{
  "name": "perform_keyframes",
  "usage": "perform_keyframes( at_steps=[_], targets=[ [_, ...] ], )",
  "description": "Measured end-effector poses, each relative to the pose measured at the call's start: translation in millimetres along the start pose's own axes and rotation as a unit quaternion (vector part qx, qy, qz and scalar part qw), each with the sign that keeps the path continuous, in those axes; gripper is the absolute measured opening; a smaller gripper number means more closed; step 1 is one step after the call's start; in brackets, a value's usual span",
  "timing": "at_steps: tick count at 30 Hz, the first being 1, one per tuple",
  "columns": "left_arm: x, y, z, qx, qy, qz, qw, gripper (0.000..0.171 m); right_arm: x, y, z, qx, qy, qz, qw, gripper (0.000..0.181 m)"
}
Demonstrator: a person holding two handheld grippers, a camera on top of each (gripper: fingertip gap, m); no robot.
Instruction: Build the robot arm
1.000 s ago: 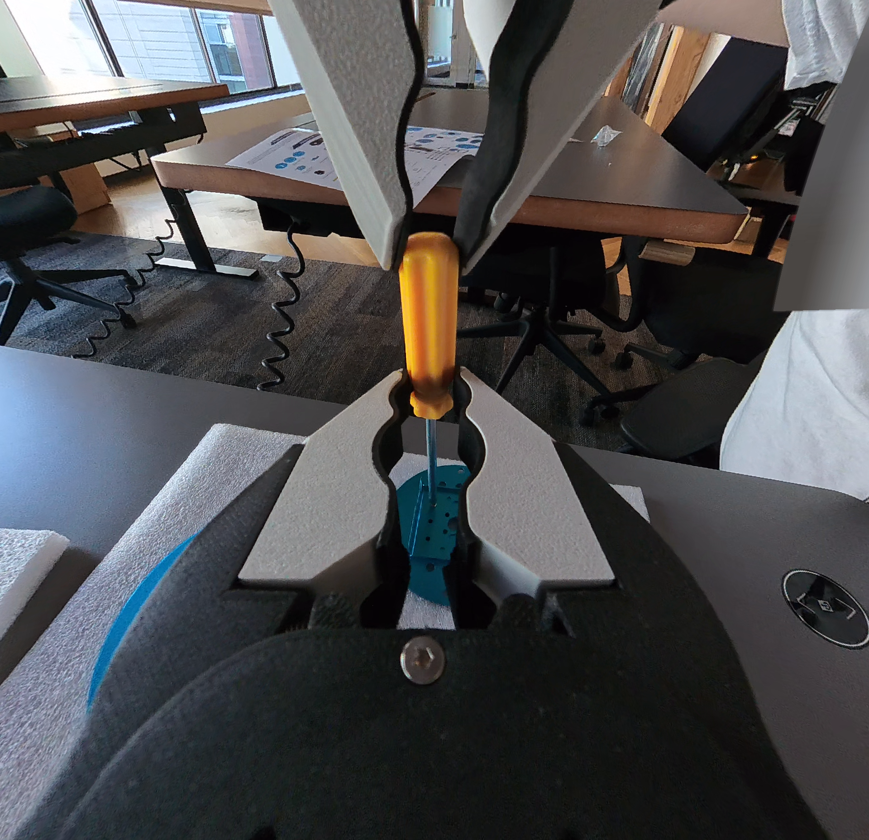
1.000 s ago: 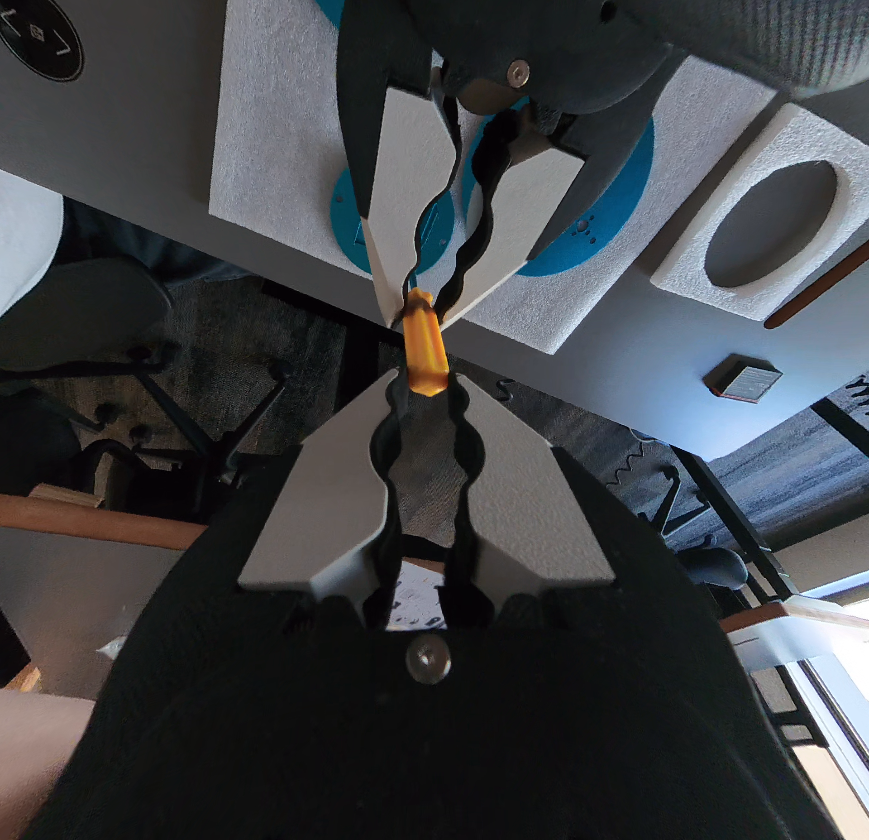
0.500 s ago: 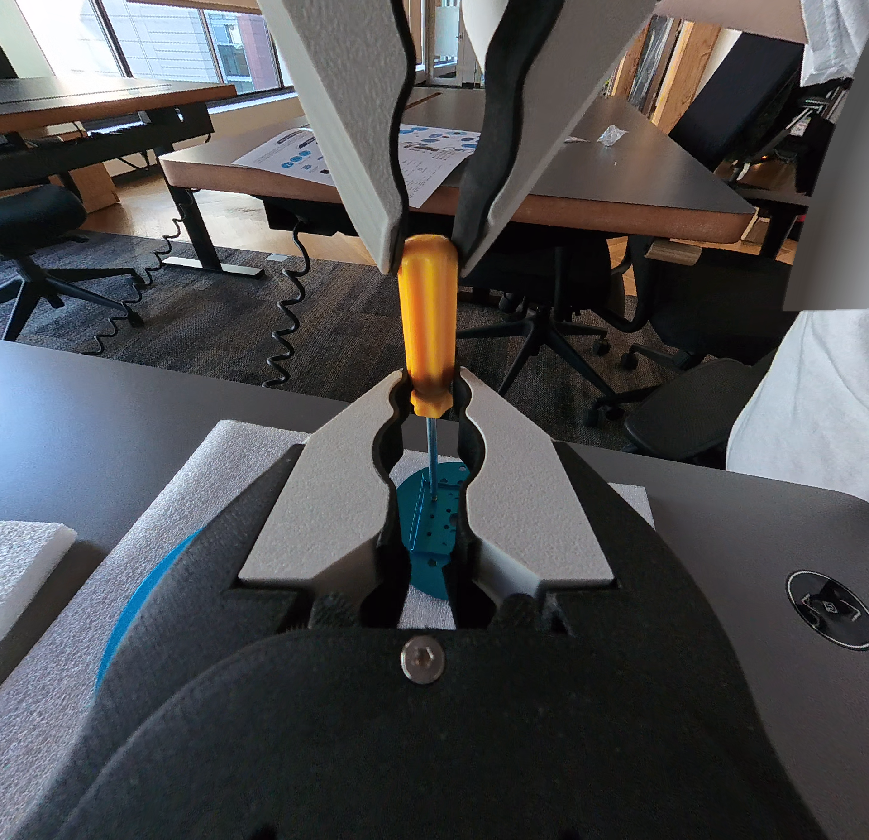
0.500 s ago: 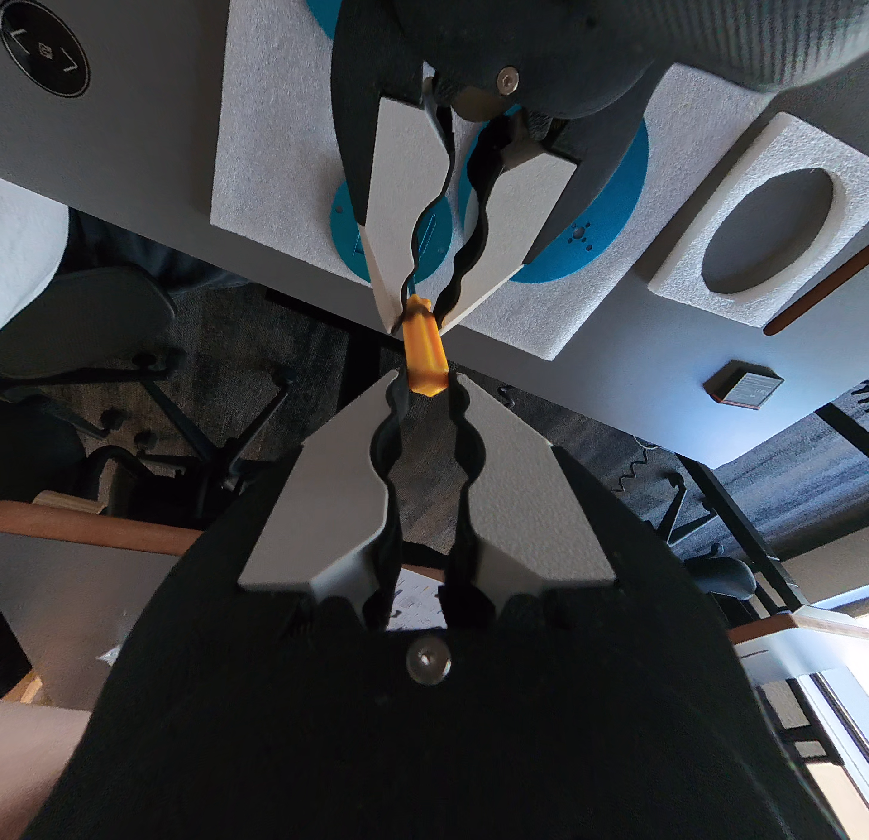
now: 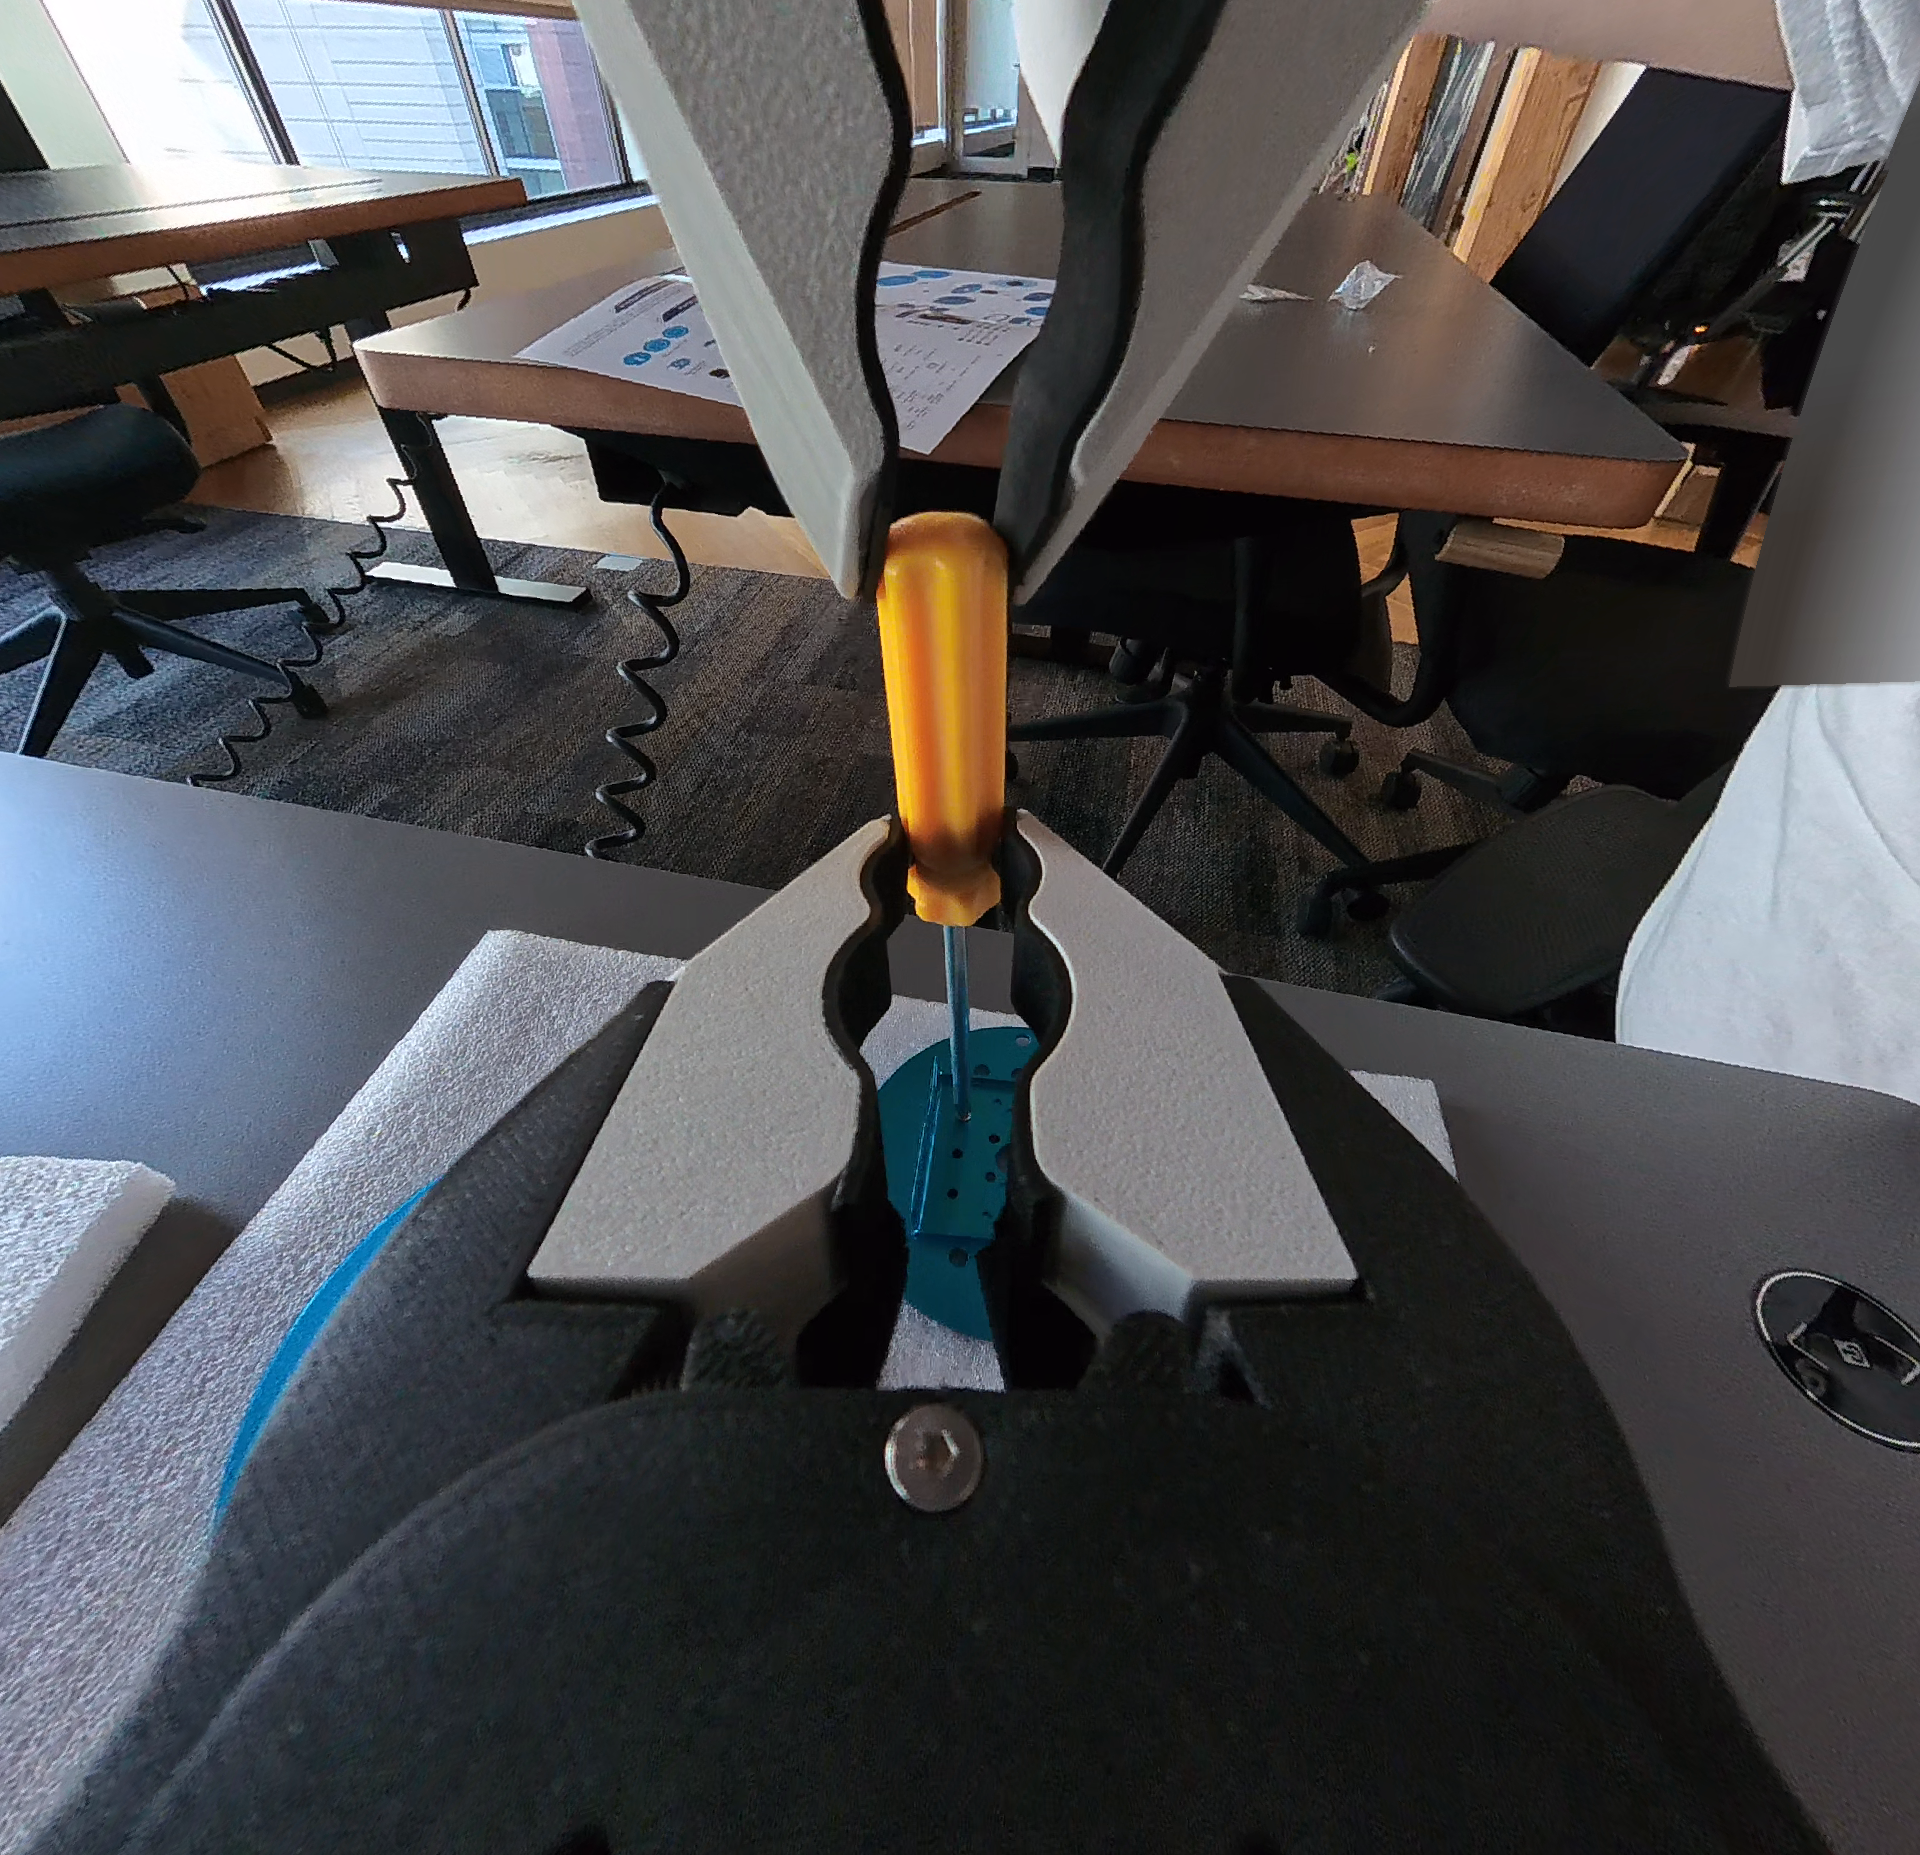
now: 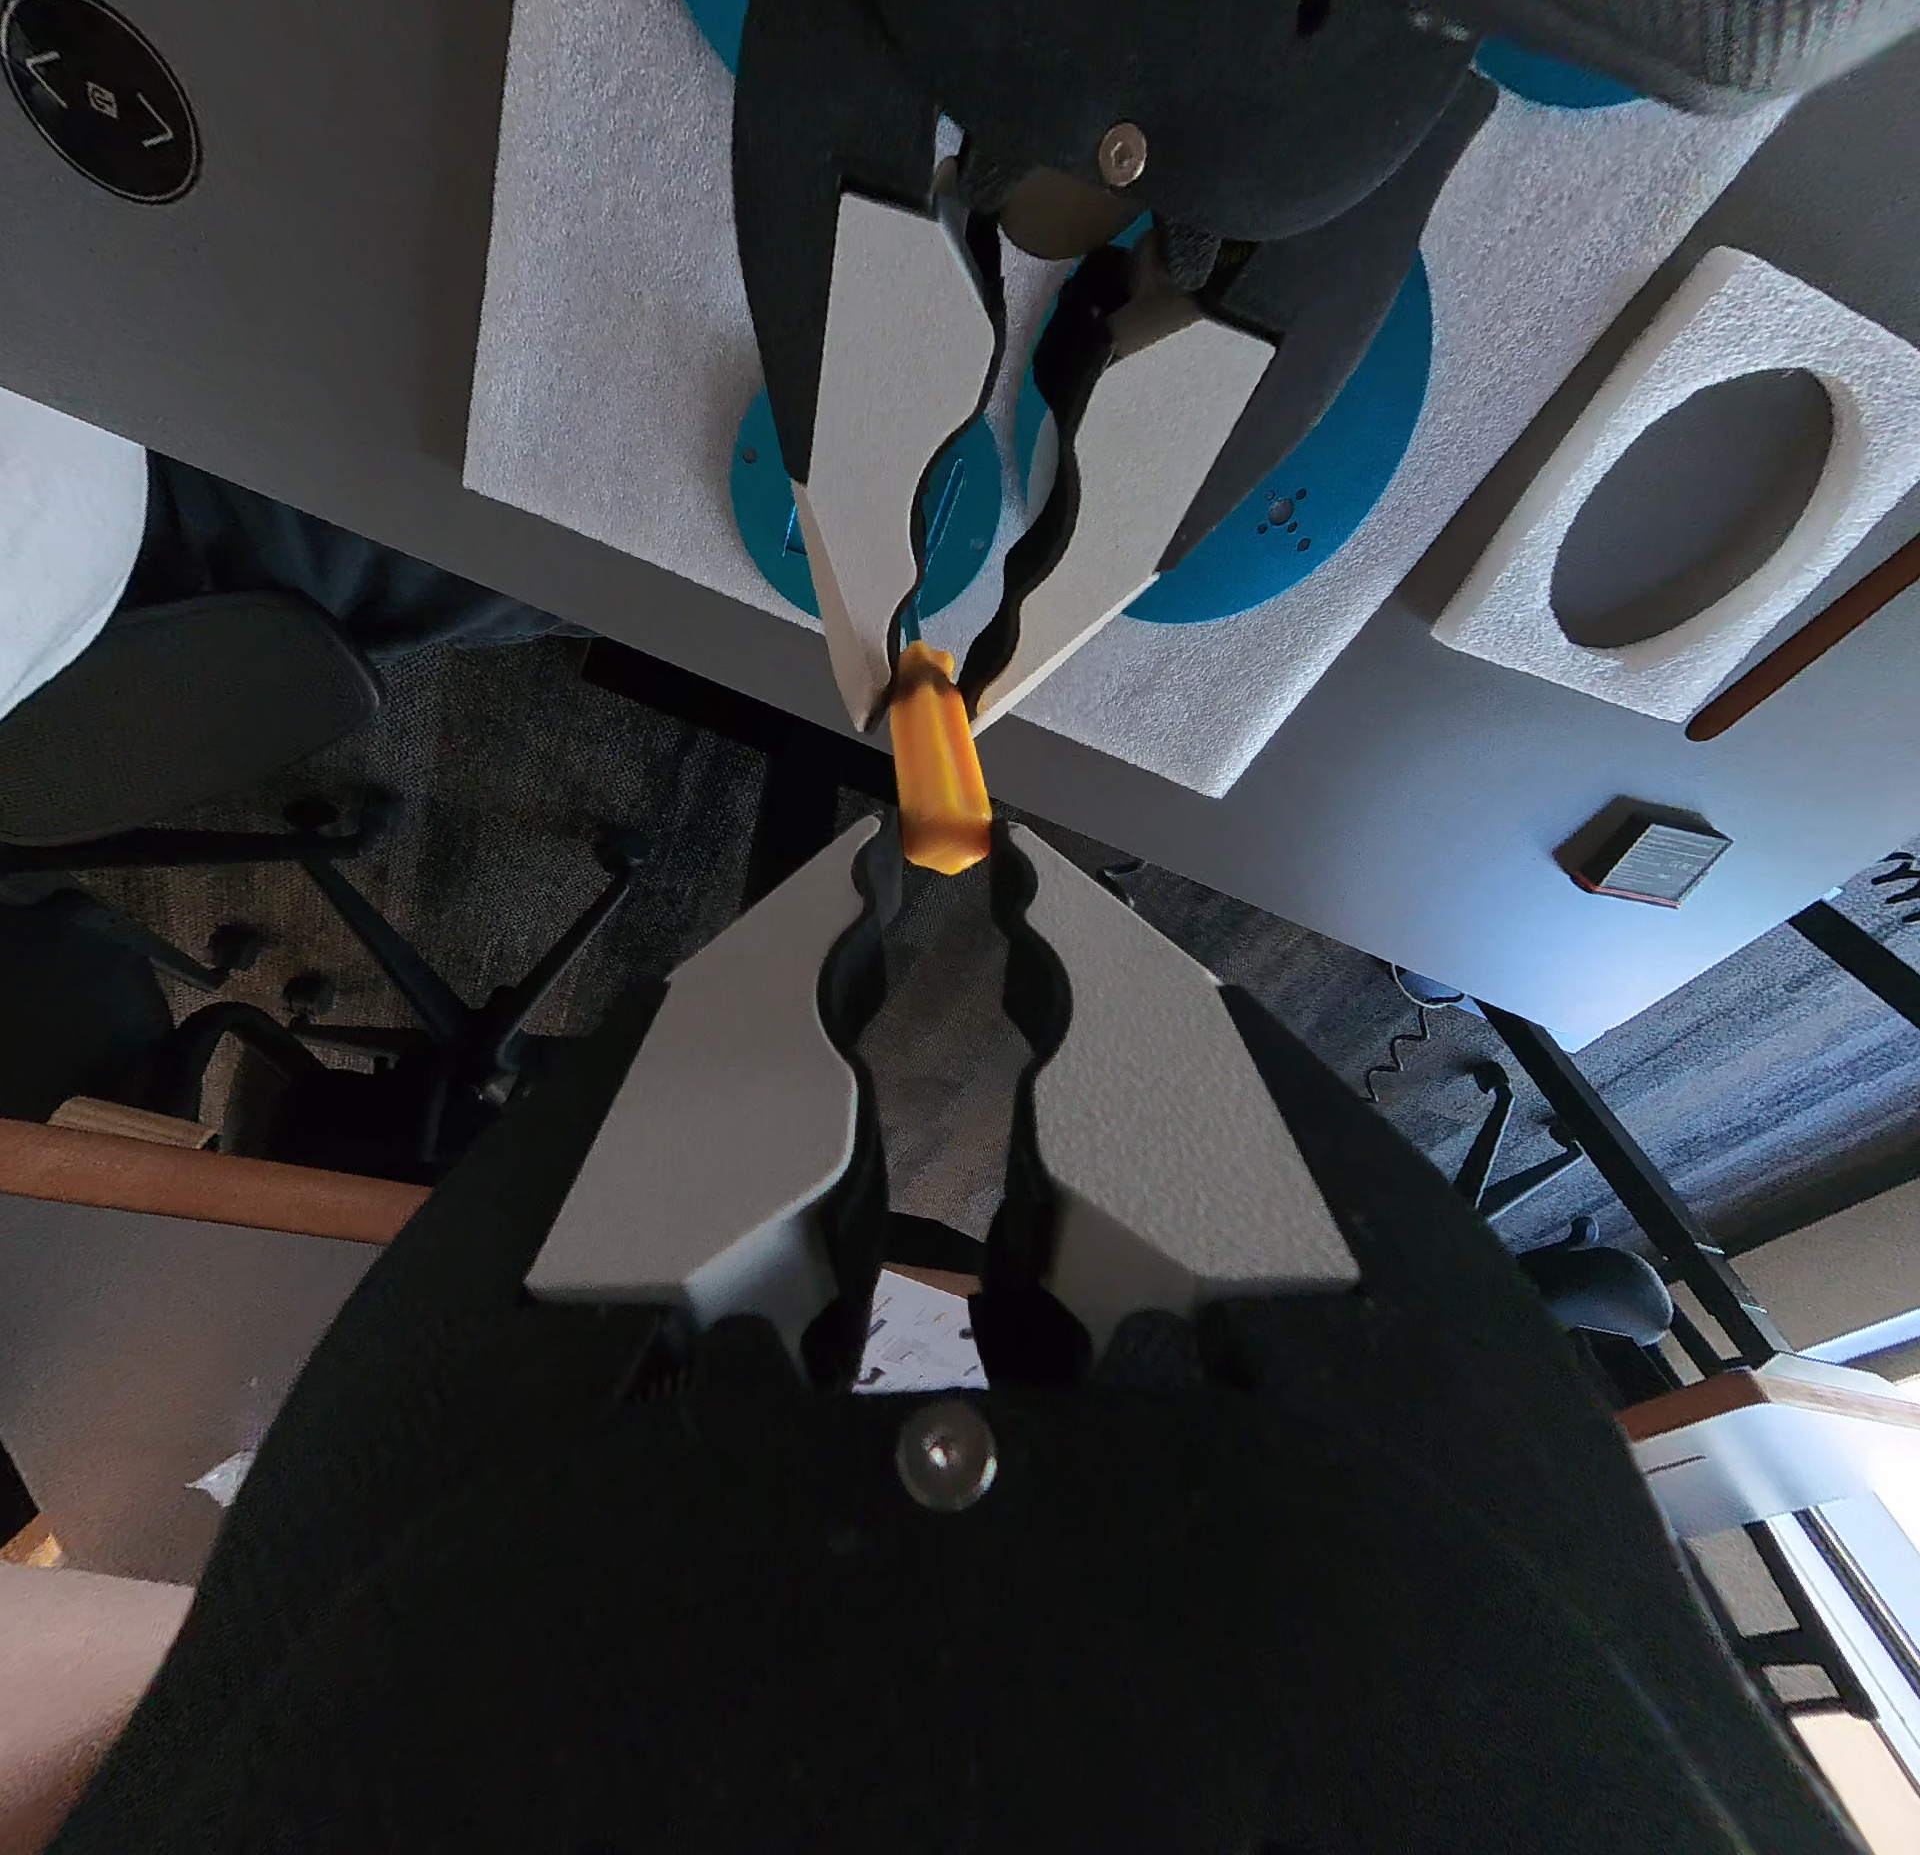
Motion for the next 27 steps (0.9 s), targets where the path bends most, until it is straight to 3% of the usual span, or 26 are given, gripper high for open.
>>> perform_keyframes(
  at_steps=[12, 16, 21, 25, 27],
  targets=[
    [-1.2, 0.5, 0.8, -0.021, 0.004, 0.010, 1.000, 0.017, 0.6, 0.5, -3.1, 0.002, -0.018, 0.005, 1.000, 0.015],
    [-1.7, -2.2, 0.1, -0.022, -0.004, -0.004, 1.000, 0.027, 0.3, -1.2, -1.9, 0.071, -0.023, -0.012, 0.997, 0.016],
    [-1.8, 0.9, -6.0, -0.020, 0.009, 0.005, 1.000, 0.016, 0.4, -1.9, -0.6, 0.211, -0.015, -0.053, 0.976, 0.016],
    [-3.8, 1.8, -5.9, -0.019, 0.013, 0.013, 1.000, 0.015, -2.4, -3.2, -4.8, 0.129, 0.022, -0.054, 0.990, 0.016],
    [-4.2, 2.4, -5.8, -0.017, 0.017, 0.017, 1.000, 0.015, -6.4, -3.8, -6.7, 0.048, 0.055, -0.040, 0.997, 0.016]
  ],
)
Point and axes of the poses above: each gripper's, where its closed fingertips meet, x out along the fingers, z out of its underside, y = z × x across the jaws, the point moved 1 cm from there along -x, back along the fingers, and after that the axes turned 9 degrees about x, right-handed, at the moved point
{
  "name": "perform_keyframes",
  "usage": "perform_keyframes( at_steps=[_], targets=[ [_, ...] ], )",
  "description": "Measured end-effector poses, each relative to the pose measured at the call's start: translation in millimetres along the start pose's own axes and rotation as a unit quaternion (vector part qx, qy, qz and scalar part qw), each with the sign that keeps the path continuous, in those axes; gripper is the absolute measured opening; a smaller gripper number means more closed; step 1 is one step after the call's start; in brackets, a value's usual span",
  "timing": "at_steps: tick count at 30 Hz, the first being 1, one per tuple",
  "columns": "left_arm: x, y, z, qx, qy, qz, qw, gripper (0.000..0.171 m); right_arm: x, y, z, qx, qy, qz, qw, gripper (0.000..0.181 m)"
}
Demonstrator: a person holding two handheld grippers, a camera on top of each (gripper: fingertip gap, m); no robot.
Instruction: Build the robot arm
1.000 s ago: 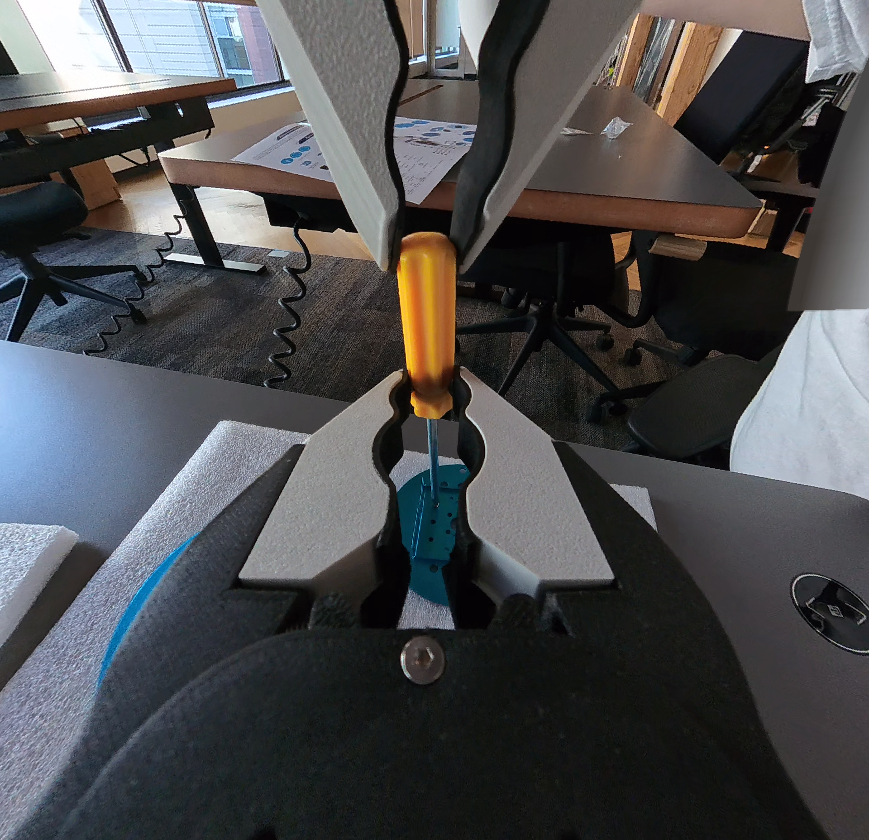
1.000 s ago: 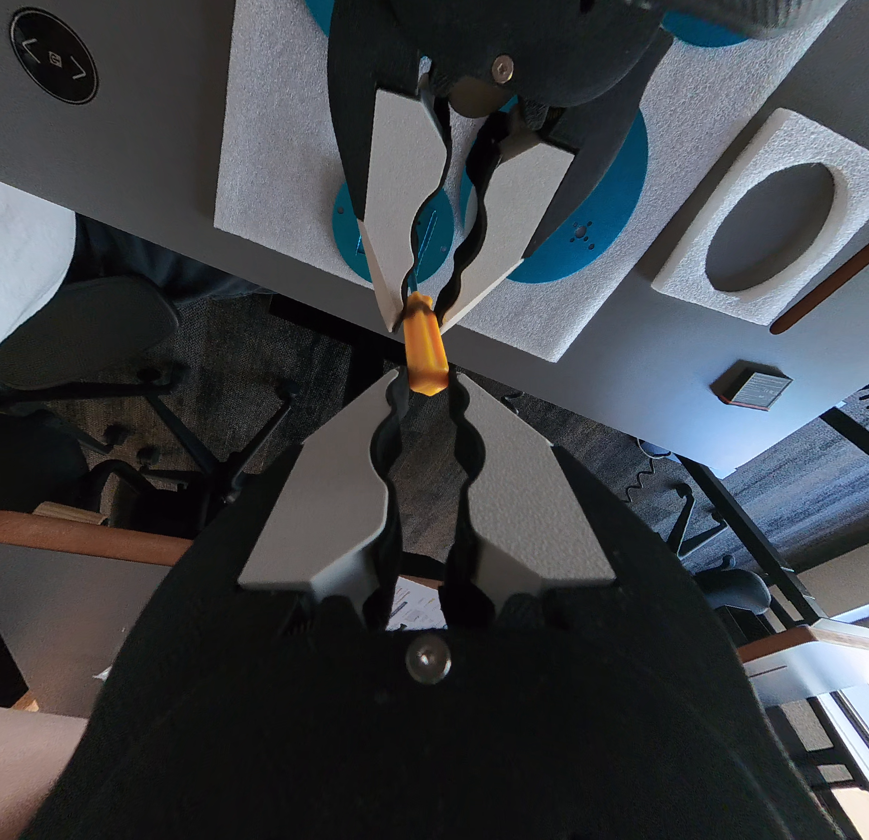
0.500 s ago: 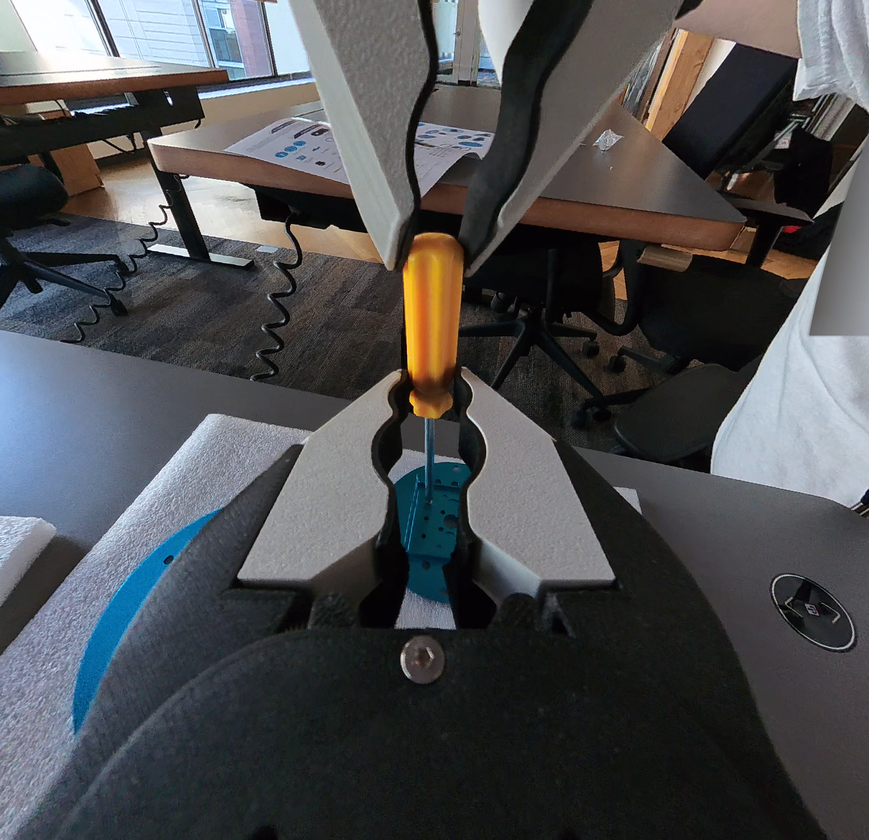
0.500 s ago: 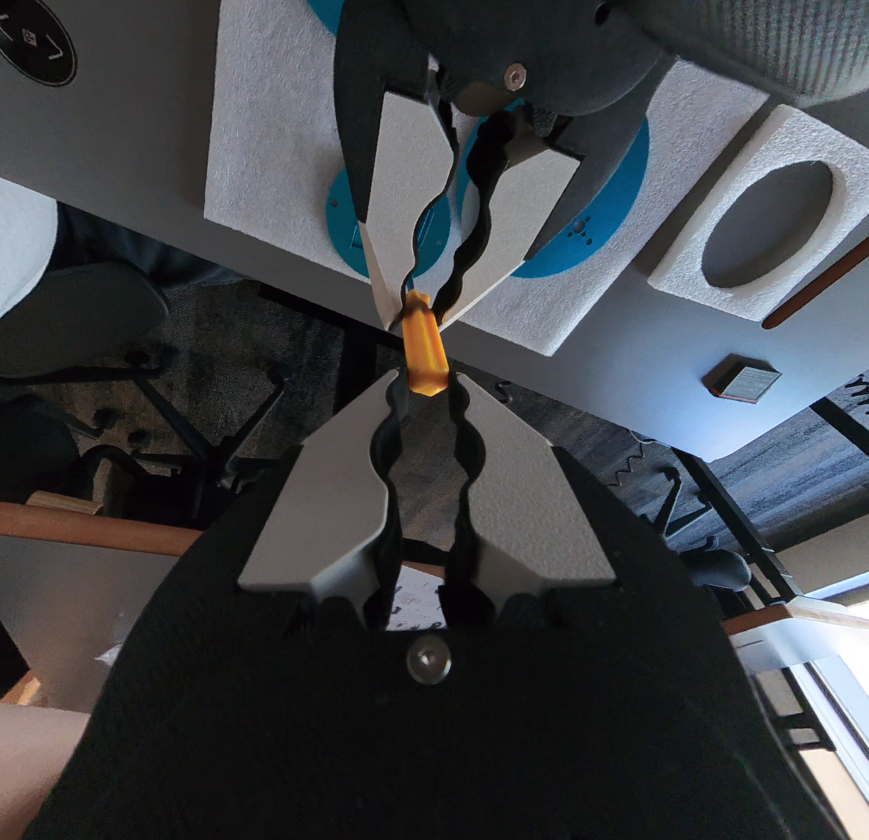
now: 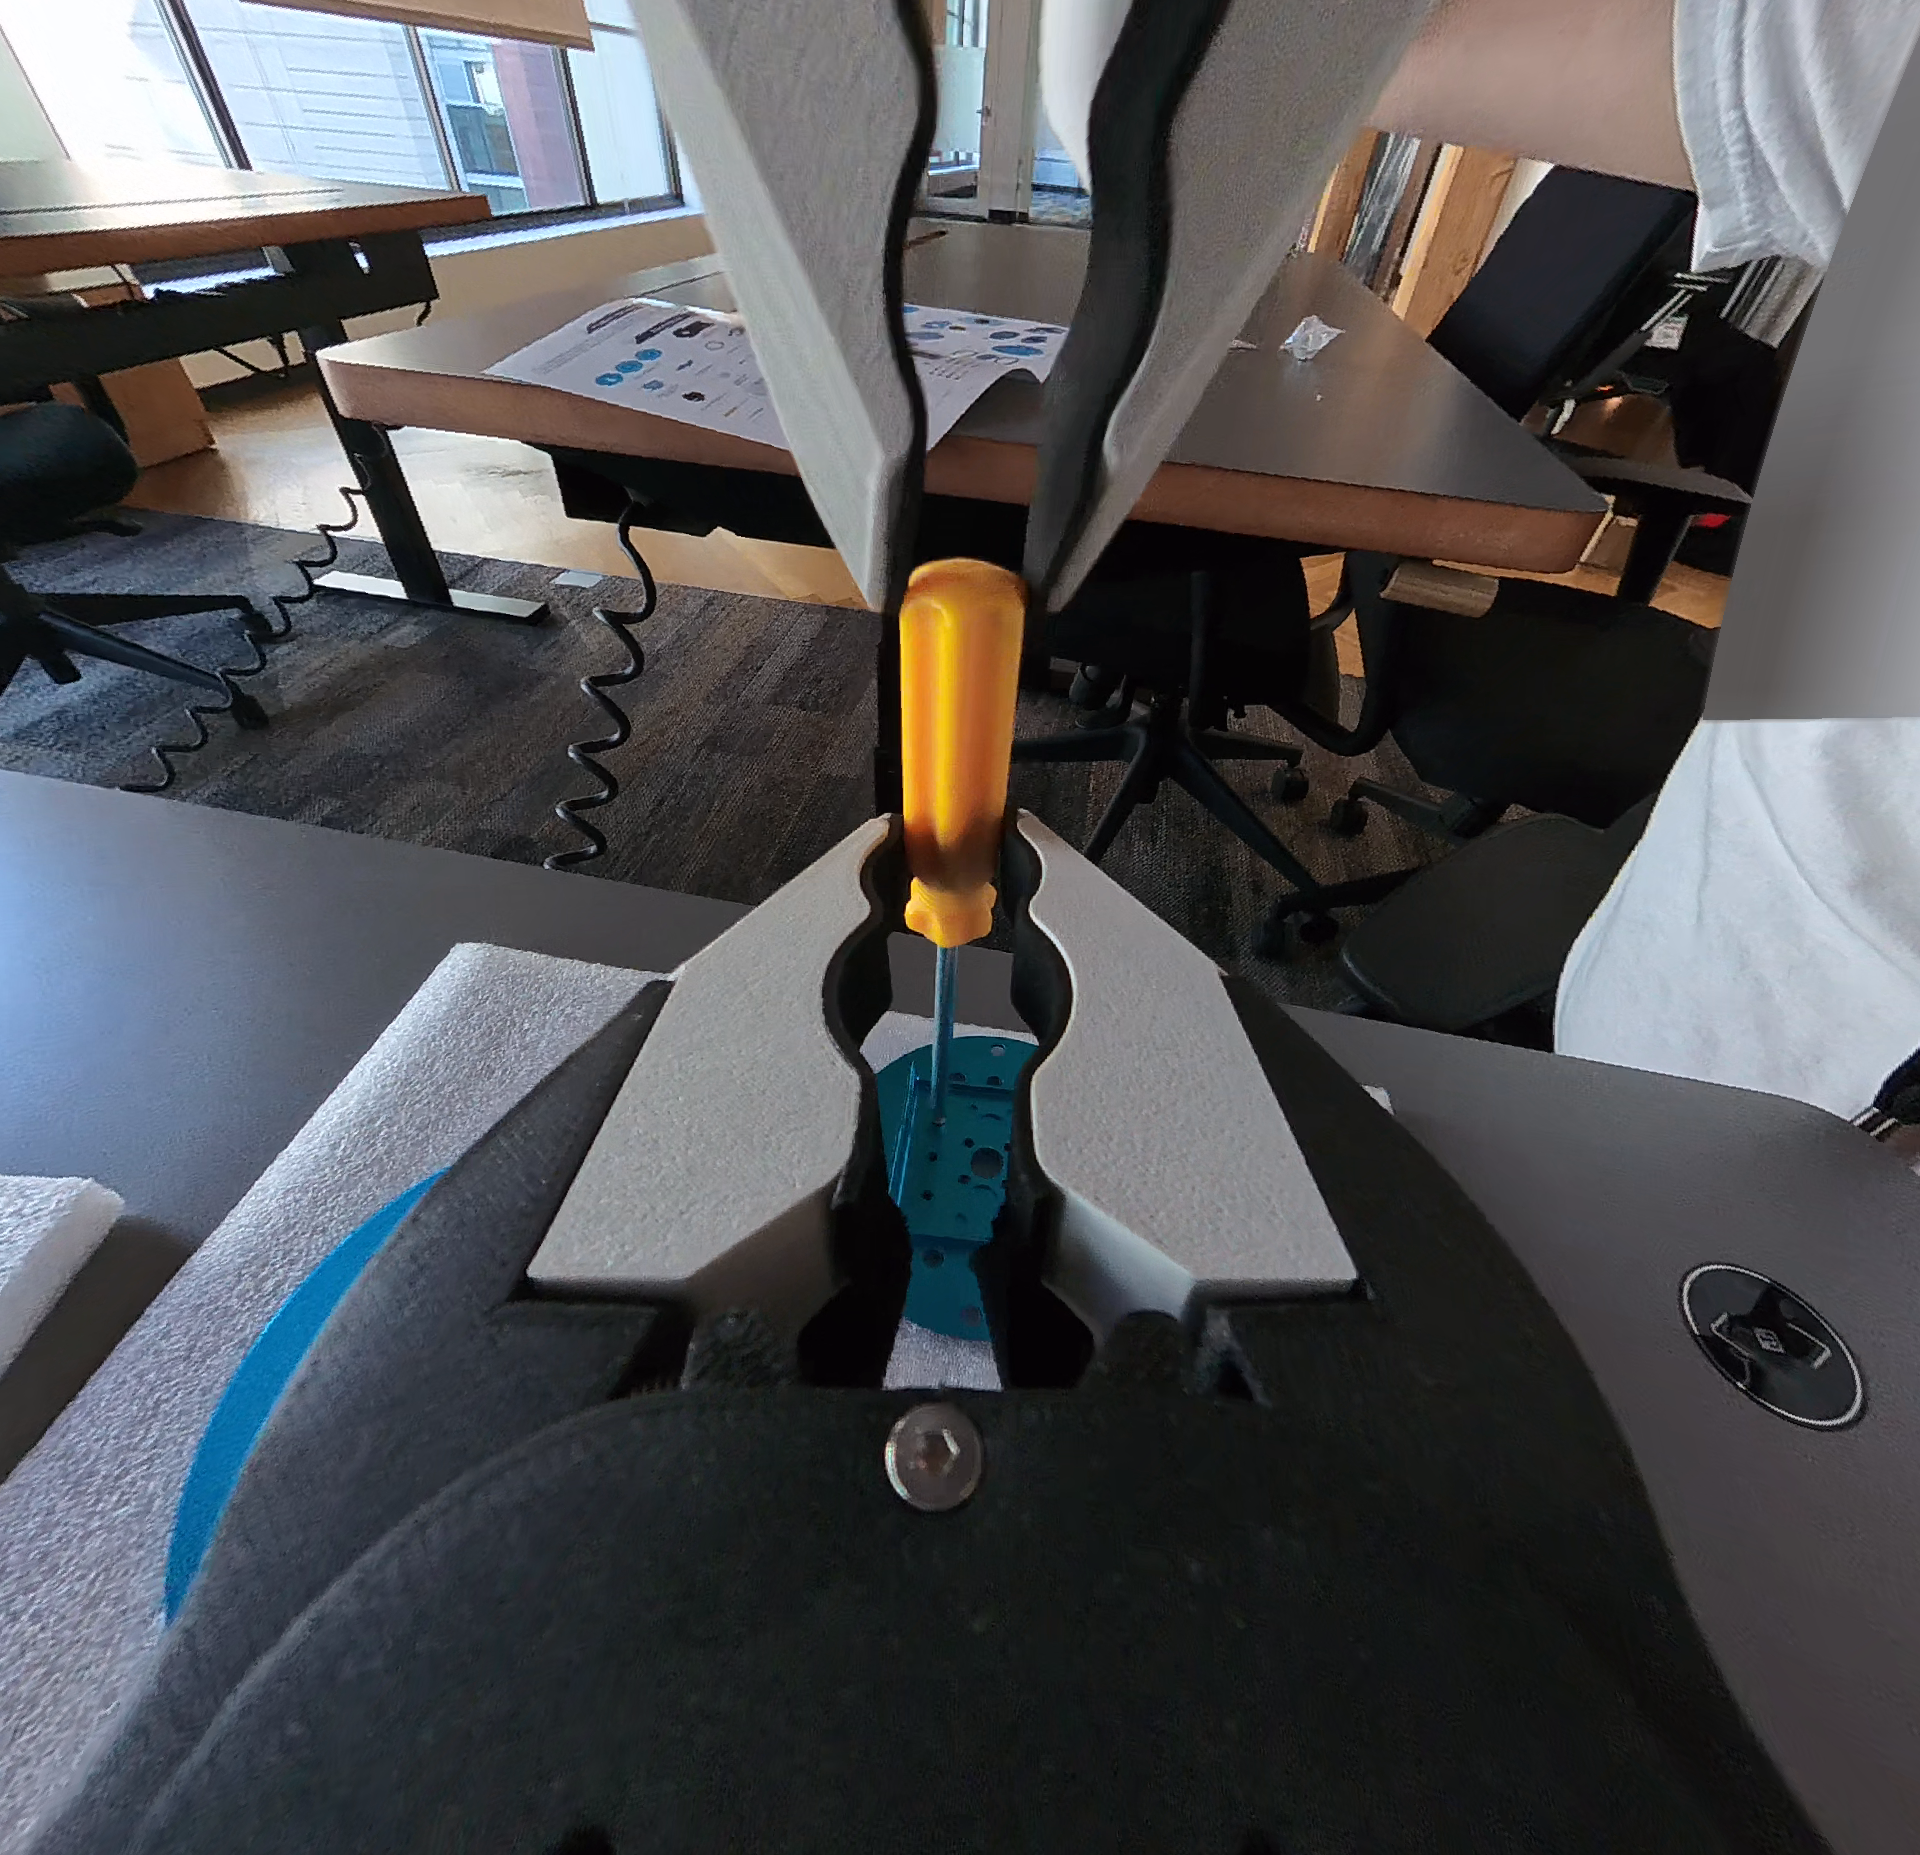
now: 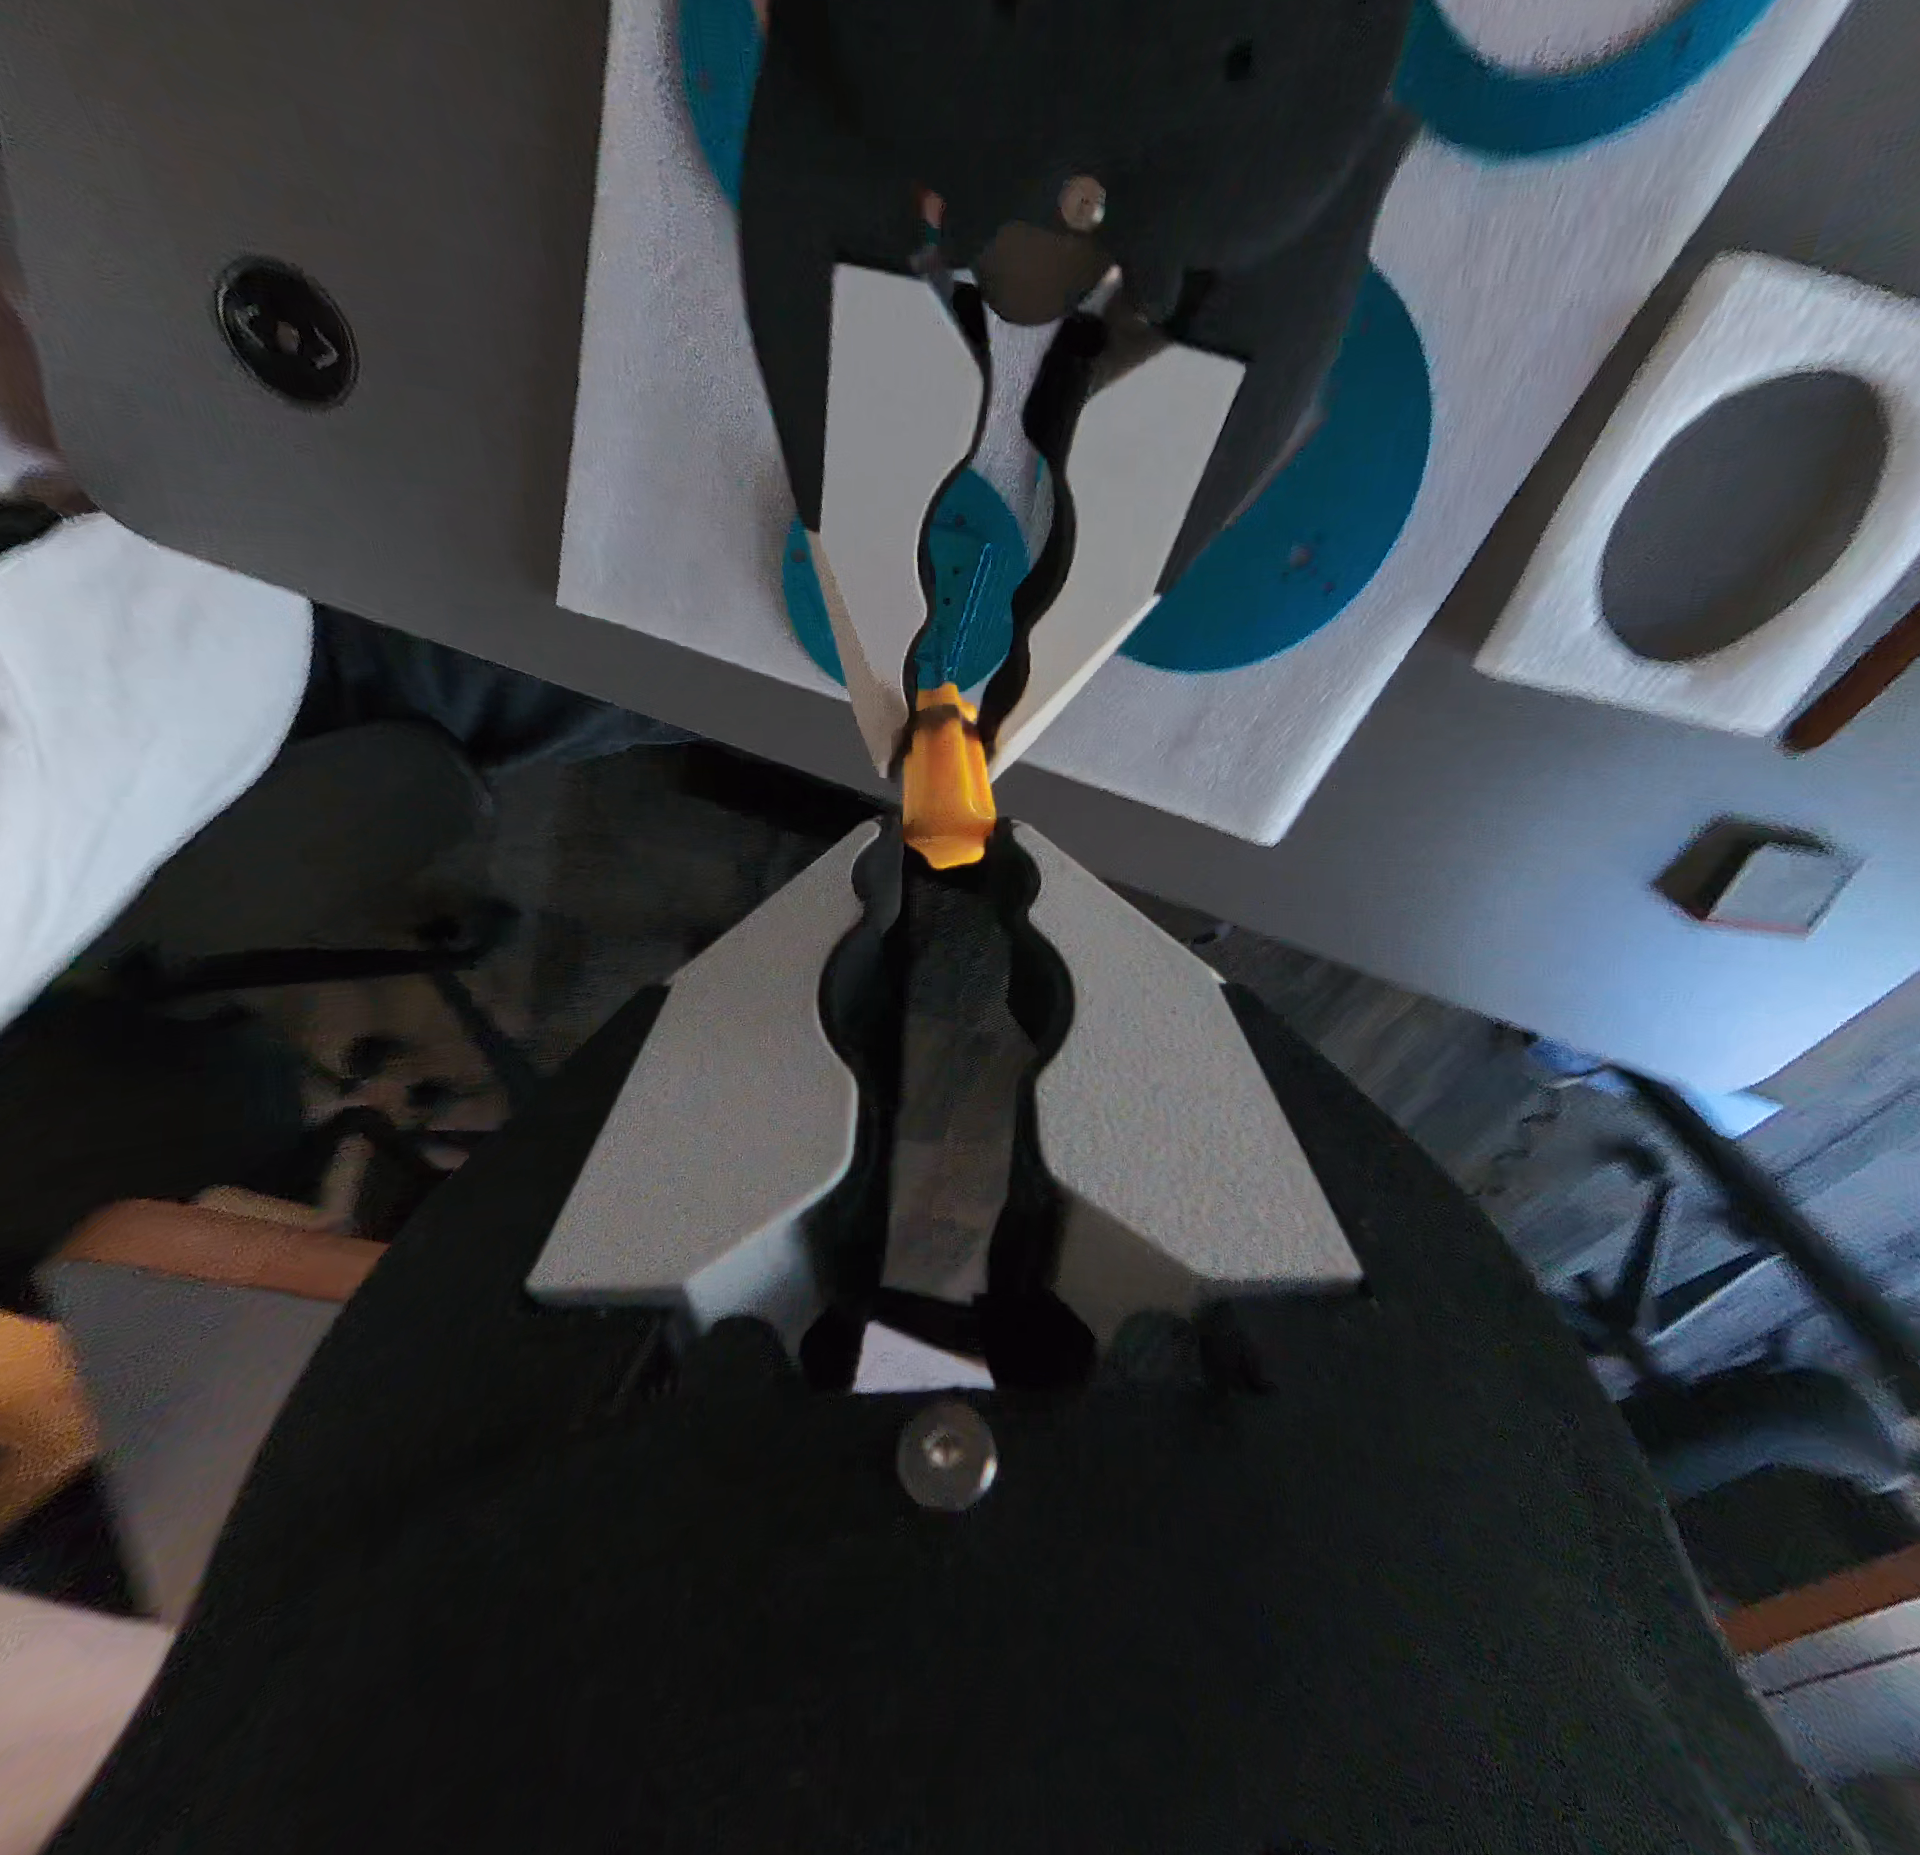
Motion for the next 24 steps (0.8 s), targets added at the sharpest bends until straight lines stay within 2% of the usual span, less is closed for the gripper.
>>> perform_keyframes(
  at_steps=[2, 5, 11, 14, 16, 20, 24],
  targets=[
    [0.5, 0.0, 0.0, 0.003, 0.002, 0.000, 1.000, 0.015, -5.5, -2.5, -2.9, -0.084, 0.039, 0.017, 0.996, 0.016],
    [1.3, 1.0, -0.2, 0.006, 0.003, 0.001, 1.000, 0.016, -13.6, -3.4, -8.0, -0.135, 0.086, 0.035, 0.986, 0.010],
    [1.6, 0.6, -0.2, 0.007, 0.002, -0.001, 1.000, 0.016, -13.1, -16.9, -0.6, -0.158, 0.096, -0.032, 0.982, 0.027],
    [2.9, 2.3, -0.5, 0.012, 0.001, 0.002, 1.000, 0.015, 2.0, -10.2, 8.3, -0.203, 0.060, 0.003, 0.977, 0.033],
    [3.4, 3.4, -0.5, 0.014, 0.000, 0.004, 1.000, 0.016, 9.5, -4.5, 8.5, -0.210, 0.048, 0.025, 0.976, 0.021],
    [2.9, 4.5, -0.4, 0.014, 0.000, 0.008, 1.000, 0.016, 11.4, -5.4, 7.0, -0.165, 0.059, -0.001, 0.985, 0.016],
    [1.9, 1.0, 2.1, 0.000, -0.011, 0.001, 1.000, 0.015, 11.9, 0.3, 11.8, -0.010, 0.033, -0.023, 0.999, 0.016]
  ],
)
Point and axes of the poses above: each gripper's, where its closed fingertips meet, x out along the fingers, z out of its underside, y = z × x across the jaws, the point moved 1 cm from there along -x, back along the fingers, and after that the axes turned 9 degrees about x, right-handed, at the moved point
